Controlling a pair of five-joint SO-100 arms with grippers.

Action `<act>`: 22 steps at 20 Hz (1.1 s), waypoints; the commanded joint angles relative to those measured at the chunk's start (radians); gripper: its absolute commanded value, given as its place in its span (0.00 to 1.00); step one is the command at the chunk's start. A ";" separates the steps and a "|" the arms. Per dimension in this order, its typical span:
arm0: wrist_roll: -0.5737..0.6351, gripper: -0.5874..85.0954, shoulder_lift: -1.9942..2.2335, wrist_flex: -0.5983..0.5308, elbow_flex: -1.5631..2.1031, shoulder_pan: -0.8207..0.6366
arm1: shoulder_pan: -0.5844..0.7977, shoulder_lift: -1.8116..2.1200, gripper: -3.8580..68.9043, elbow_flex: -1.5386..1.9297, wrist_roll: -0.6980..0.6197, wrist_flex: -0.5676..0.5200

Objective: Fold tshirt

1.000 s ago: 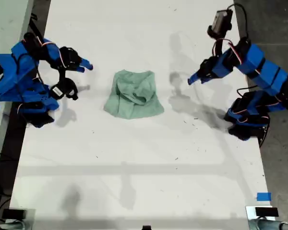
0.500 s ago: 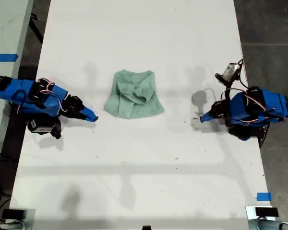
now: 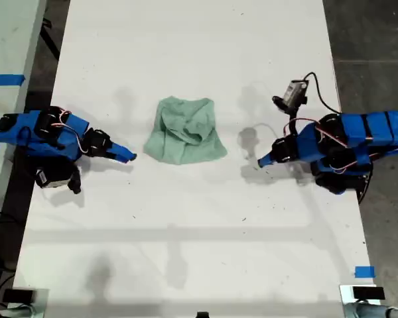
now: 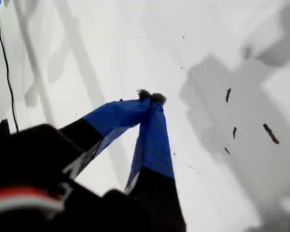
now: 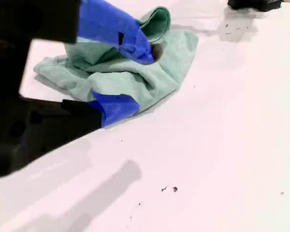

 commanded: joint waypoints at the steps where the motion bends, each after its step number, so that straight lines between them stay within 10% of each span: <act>1: -0.209 0.19 0.110 -0.029 0.003 -0.199 | 0.015 -0.308 0.04 -0.256 -0.063 -0.080; 3: 0.086 0.21 0.110 0.008 0.005 -0.360 | 0.003 -0.426 0.04 -0.348 -0.074 -0.092; 10: 0.089 0.21 0.110 0.008 0.003 -0.647 | -0.037 -0.600 0.04 -0.474 -0.069 -0.143; 22: 0.087 0.21 0.110 0.008 0.003 -0.673 | -0.020 -1.063 0.04 -0.943 -0.189 -0.025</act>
